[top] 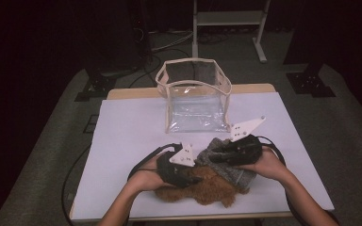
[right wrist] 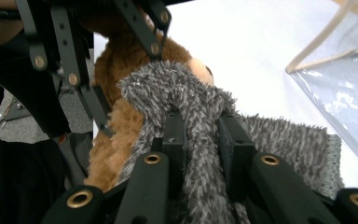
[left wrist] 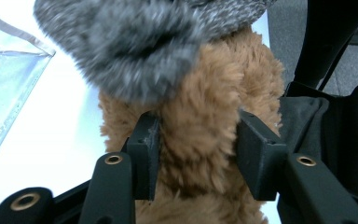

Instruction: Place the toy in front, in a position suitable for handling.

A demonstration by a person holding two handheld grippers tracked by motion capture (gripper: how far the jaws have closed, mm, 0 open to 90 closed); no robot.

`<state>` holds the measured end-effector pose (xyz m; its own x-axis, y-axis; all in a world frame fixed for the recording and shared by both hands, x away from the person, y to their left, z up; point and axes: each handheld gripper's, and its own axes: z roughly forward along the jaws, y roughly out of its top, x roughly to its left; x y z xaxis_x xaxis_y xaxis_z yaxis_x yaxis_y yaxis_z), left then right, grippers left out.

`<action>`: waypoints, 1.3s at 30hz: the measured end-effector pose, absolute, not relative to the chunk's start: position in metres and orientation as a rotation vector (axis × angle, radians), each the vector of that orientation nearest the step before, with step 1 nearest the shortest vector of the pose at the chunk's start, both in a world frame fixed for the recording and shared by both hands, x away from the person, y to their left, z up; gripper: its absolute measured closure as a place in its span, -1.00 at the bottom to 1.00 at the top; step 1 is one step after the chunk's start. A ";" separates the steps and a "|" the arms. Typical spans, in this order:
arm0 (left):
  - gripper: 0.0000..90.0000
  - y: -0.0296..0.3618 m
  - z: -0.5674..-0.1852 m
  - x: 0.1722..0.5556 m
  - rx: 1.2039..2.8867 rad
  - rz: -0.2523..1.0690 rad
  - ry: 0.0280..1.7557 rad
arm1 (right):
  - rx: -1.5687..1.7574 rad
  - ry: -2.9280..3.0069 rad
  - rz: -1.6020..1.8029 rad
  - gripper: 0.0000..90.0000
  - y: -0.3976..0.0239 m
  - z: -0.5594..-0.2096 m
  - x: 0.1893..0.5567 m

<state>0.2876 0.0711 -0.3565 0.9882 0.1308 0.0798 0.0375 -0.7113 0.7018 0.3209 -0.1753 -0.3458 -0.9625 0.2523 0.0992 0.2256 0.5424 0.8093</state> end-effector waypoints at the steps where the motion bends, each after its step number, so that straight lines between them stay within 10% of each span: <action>1: 0.14 0.074 -0.355 0.288 2.360 0.162 0.121 | 0.425 2.736 1.420 0.66 -0.176 -0.346 0.321; 12: -0.13 0.134 -0.351 0.285 2.315 0.200 0.228 | 0.434 2.738 1.395 0.66 -0.183 -0.350 0.322; 24: 0.11 0.132 -0.367 0.293 2.271 0.177 0.270 | 0.184 2.660 1.359 0.65 -0.149 -0.296 0.295; 39: 0.00 0.134 -0.363 0.293 2.274 0.200 0.264 | 0.304 2.806 1.318 0.66 -0.142 -0.357 0.326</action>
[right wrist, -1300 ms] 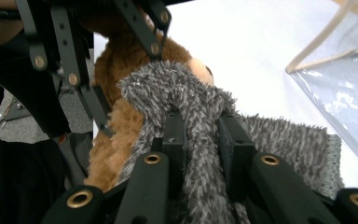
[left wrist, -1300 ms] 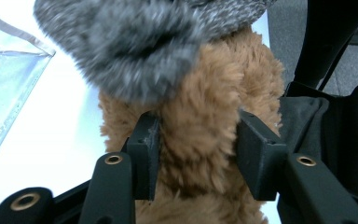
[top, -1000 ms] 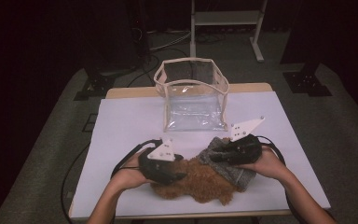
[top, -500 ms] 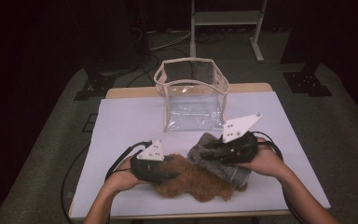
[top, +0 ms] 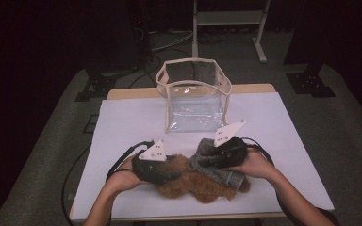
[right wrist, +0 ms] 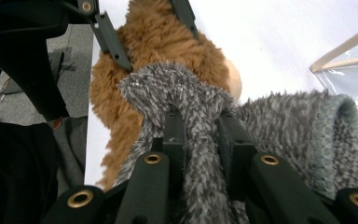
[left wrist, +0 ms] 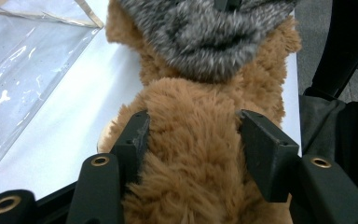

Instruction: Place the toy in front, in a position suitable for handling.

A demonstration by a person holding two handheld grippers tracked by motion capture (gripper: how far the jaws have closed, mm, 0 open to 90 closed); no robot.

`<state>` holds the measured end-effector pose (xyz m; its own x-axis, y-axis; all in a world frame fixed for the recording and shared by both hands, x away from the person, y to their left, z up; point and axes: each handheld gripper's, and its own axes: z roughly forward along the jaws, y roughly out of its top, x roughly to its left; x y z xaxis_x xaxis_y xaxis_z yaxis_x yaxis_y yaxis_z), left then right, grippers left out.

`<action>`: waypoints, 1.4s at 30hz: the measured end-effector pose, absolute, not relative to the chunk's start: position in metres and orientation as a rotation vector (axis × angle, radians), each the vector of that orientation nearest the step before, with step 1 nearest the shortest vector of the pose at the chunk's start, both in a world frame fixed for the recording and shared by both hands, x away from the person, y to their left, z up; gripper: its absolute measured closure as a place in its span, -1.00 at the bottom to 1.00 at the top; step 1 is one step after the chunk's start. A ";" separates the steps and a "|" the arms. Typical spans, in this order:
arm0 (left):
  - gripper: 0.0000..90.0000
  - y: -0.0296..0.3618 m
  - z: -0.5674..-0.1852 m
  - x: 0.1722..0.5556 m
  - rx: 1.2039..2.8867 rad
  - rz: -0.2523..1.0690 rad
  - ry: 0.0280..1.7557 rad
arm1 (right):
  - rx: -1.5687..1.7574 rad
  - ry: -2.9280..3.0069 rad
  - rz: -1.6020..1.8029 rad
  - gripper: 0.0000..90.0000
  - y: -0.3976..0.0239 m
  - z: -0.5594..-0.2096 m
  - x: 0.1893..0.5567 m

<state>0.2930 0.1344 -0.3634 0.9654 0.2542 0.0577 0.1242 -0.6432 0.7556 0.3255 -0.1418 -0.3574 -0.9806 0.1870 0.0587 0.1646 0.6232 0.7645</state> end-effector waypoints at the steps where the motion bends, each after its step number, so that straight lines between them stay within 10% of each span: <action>1: -0.01 0.137 -0.362 0.292 2.279 0.205 0.261 | 0.303 2.805 1.318 0.66 -0.143 -0.357 0.325; 9: -0.32 0.155 -0.362 0.295 2.298 0.218 0.338 | 0.370 2.800 1.298 0.66 -0.167 -0.362 0.323; 27: -0.07 0.136 -0.371 0.302 2.246 0.157 0.305 | 0.246 2.740 1.203 0.65 -0.133 -0.344 0.323; 42: -0.66 0.160 -0.392 0.301 2.220 0.108 0.404 | 0.480 2.758 1.304 0.66 -0.189 -0.373 0.333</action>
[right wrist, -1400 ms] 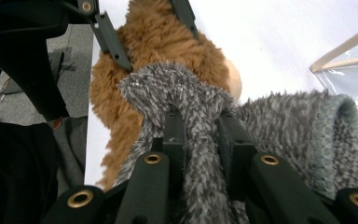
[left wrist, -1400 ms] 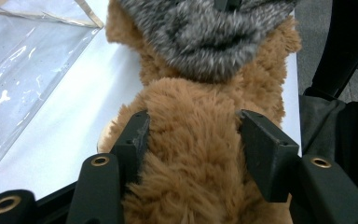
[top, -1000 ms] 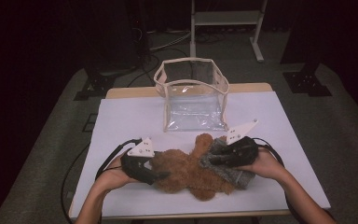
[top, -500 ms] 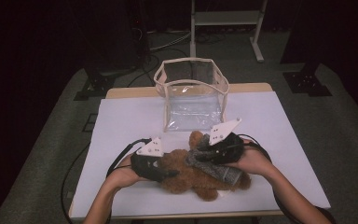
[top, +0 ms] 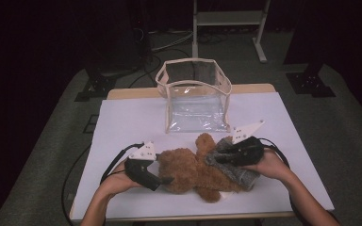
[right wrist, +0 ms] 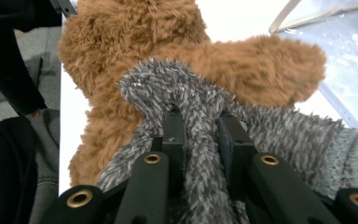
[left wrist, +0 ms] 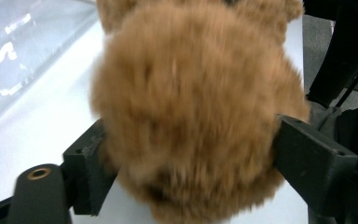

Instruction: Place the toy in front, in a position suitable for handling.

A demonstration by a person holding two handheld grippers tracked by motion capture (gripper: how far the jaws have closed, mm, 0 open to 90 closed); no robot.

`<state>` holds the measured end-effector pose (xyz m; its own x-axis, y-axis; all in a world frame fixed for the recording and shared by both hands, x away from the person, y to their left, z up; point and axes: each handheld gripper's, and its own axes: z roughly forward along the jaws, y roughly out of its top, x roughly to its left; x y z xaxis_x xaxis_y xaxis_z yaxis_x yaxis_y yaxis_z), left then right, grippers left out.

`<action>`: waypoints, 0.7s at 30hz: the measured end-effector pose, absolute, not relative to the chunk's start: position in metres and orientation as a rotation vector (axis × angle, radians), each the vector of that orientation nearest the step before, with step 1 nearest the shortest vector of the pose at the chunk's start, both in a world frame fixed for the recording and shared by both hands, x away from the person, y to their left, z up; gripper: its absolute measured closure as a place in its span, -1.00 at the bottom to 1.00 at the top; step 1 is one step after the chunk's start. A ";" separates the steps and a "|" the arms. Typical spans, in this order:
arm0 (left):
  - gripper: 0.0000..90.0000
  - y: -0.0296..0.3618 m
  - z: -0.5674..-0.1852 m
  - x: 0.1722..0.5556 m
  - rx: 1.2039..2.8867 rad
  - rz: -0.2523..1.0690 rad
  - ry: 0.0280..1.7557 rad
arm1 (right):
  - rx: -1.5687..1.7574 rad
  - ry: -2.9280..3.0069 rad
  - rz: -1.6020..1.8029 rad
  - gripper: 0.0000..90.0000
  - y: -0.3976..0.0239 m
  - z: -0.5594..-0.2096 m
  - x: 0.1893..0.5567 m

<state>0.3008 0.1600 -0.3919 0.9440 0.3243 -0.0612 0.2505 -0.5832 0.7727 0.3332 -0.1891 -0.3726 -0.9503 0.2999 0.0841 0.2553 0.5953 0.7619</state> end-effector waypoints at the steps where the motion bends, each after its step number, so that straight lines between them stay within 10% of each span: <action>1: -0.69 0.160 -0.394 0.302 2.216 0.095 0.411 | 0.490 2.759 1.314 0.66 -0.192 -0.374 0.334; 11: -0.72 0.144 -0.378 0.309 2.119 0.072 0.370 | 0.466 2.780 1.354 0.66 -0.190 -0.378 0.319; 21: -0.10 0.127 -0.382 0.285 2.241 0.120 0.169 | 0.381 2.702 1.308 0.65 -0.193 -0.347 0.312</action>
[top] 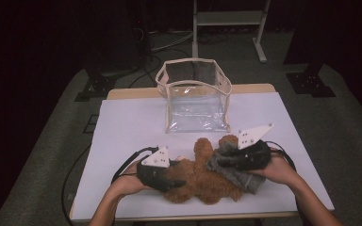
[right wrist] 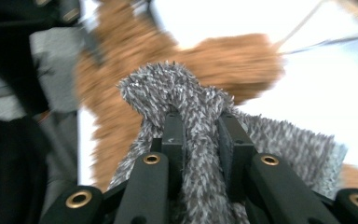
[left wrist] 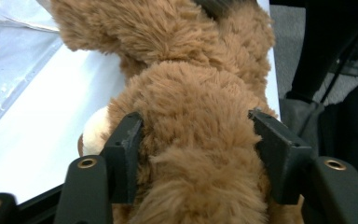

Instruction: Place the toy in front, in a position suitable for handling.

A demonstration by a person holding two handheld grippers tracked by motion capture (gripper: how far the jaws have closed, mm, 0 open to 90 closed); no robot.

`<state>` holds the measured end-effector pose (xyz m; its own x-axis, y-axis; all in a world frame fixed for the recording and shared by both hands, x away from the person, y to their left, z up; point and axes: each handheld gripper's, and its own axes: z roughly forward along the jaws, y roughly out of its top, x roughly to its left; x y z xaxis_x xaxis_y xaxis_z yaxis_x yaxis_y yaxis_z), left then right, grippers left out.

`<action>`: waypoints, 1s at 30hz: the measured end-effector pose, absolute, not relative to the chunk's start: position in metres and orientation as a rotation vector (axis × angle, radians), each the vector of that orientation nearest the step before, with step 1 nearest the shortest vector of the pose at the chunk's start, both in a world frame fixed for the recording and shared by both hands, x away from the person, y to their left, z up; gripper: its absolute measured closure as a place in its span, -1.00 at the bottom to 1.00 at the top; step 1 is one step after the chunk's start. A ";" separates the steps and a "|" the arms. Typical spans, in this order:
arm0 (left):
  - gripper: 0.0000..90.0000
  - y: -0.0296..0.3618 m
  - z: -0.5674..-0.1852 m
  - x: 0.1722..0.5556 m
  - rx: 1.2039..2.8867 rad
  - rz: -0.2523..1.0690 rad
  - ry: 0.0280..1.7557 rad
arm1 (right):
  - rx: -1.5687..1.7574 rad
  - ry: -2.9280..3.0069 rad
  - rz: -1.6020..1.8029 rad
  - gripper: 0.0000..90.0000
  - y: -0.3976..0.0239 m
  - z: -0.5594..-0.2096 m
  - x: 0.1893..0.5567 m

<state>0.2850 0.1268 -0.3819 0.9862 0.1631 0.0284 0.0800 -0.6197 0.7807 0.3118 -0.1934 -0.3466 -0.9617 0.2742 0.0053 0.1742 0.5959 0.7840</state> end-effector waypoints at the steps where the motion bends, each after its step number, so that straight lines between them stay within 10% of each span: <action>1: -0.09 0.128 -0.382 0.283 2.247 0.127 0.150 | 0.402 2.686 1.314 0.65 -0.195 -0.343 0.317; 11: -0.60 0.135 -0.382 0.279 2.248 0.171 0.209 | 0.437 2.751 1.310 0.66 -0.193 -0.362 0.318; 19: -0.20 0.135 -0.385 0.272 2.257 0.182 0.136 | 0.454 2.747 1.316 0.65 -0.215 -0.362 0.310; 30: -0.18 0.134 -0.386 0.277 2.247 0.175 0.133 | 0.545 2.689 1.335 0.65 -0.225 -0.361 0.332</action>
